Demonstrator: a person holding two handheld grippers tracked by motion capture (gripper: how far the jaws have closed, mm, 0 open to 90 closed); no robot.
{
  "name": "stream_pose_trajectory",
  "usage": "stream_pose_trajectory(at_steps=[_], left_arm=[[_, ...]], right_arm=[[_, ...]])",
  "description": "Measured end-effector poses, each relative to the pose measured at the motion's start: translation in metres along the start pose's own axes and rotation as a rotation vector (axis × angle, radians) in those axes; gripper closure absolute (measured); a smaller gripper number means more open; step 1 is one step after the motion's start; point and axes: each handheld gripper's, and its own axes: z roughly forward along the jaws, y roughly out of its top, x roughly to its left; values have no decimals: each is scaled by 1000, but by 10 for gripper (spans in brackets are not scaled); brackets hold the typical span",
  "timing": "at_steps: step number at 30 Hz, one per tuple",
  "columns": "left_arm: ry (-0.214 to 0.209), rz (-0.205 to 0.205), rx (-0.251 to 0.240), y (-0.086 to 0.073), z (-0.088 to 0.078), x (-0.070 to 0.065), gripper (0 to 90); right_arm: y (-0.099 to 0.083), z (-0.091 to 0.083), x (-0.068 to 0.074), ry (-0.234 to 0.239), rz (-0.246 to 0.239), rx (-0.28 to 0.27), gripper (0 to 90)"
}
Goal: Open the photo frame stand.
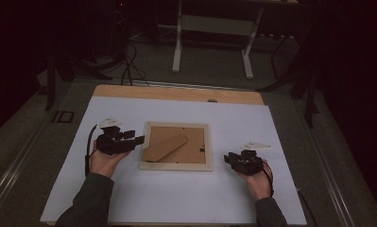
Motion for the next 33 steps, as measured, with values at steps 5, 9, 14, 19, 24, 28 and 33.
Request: stream_pose_trajectory(at_steps=[5, 9, 14, 19, 24, 28, 33], left_arm=[[-20, 53, 74, 2, 19, -3, 503], [-37, 50, 103, 6, 30, -5, 439], [-75, 43, 120, 9, 40, -5, 383], [-102, 48, 168, 6, 54, -5, 356], [-144, 23, 200, 3, 63, -2, 341], [-168, 27, 225, 2, 68, -2, 365], [-187, 37, 261, -1, 76, -6, 342]], right_arm=[[2, -1, 1, 1, -12, -7, 670], [2, -1, 0, 3, -10, -8, 668], [2, -3, -2, 2, -5, -14, 653], [2, -3, -2, -1, -5, -13, 647], [2, -5, -1, -3, -8, -15, 645], [2, -6, -1, 4, -12, -14, 652], [3, -4, 2, 12, -30, -8, 654]])
